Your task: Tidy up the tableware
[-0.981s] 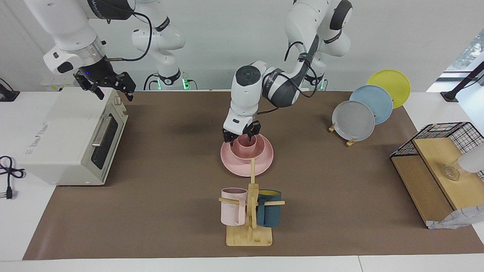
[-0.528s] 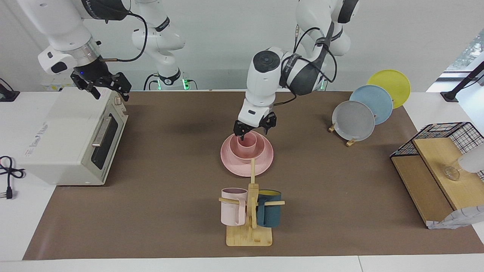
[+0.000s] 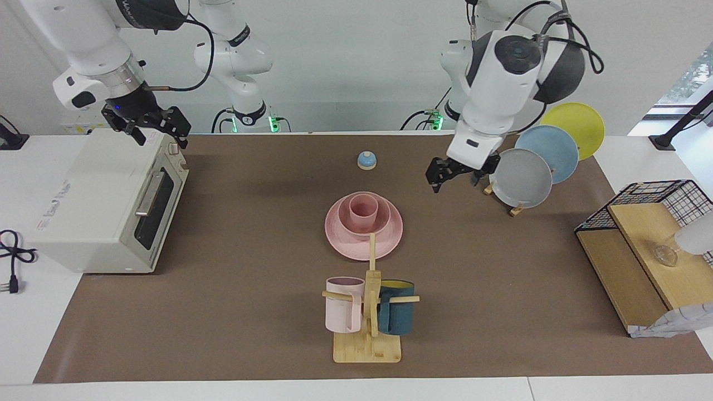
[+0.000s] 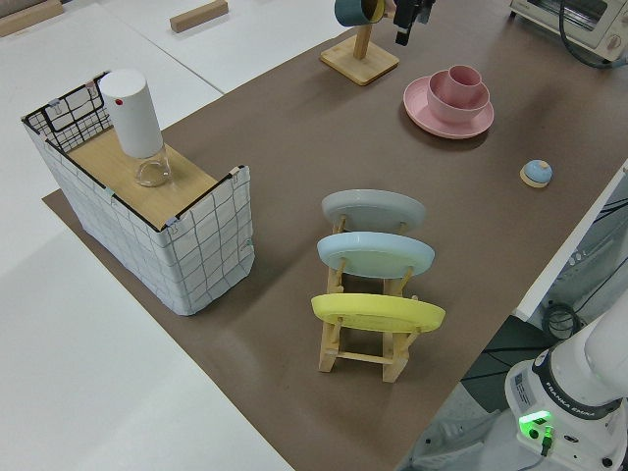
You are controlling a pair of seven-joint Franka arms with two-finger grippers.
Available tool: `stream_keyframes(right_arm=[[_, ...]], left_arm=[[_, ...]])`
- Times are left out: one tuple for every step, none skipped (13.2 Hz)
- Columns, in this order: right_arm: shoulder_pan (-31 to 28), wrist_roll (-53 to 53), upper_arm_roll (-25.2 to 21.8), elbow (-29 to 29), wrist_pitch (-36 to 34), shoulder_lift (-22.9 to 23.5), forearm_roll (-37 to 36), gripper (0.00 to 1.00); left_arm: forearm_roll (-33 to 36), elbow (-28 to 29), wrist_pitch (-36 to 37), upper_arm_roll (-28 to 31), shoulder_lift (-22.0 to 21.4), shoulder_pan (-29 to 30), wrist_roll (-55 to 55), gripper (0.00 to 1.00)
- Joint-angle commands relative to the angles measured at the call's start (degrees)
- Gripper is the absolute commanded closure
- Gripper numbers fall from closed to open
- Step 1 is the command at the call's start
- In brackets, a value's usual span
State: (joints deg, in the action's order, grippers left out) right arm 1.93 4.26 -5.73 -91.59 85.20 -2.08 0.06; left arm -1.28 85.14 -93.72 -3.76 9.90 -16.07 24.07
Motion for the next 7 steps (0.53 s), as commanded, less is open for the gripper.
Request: stream_keyframes(right_arm=[[-0.3, -0.9, -0.2, 0.1, 0.8, -0.2, 0.7, 0.00], [-0.8, -1.1, -0.2, -0.1, 1.0, 0.0, 1.0, 0.00], [-0.9, -0.9, -0.2, -0.3, 0.7, 0.0, 1.0, 0.00], [-1.0, -0.8, -0.2, -0.4, 0.6, -0.1, 1.0, 0.00], [-0.9, -0.8, -0.2, -0.4, 0.6, -0.1, 1.0, 0.00], [-0.8, -0.9, -0.2, -0.6, 0.5, -0.2, 1.0, 0.00], [-0.6, -0.9, -0.2, -0.6, 0.4, -0.2, 1.0, 0.00]], left_arm=[[-0.2, 2.1, 2.4, -0.5, -3.5, 5.1, -9.3, 0.00], [-0.2, 3.4, 2.4, -0.5, -4.5, 6.3, -11.7, 0.00], [-0.1, 5.5, 2.3, -0.5, -6.0, 6.7, -13.2, 0.00], [-0.1, 8.3, 1.6, -0.5, -7.8, 7.4, -13.9, 0.00], [-0.1, 10.2, 1.0, -0.5, -8.9, 7.5, -14.9, 0.00], [0.0, 10.9, 0.6, -0.3, -9.4, 7.5, -15.9, 0.00], [0.0, 10.8, 0.7, -0.1, -9.4, 7.6, -16.0, 0.00]])
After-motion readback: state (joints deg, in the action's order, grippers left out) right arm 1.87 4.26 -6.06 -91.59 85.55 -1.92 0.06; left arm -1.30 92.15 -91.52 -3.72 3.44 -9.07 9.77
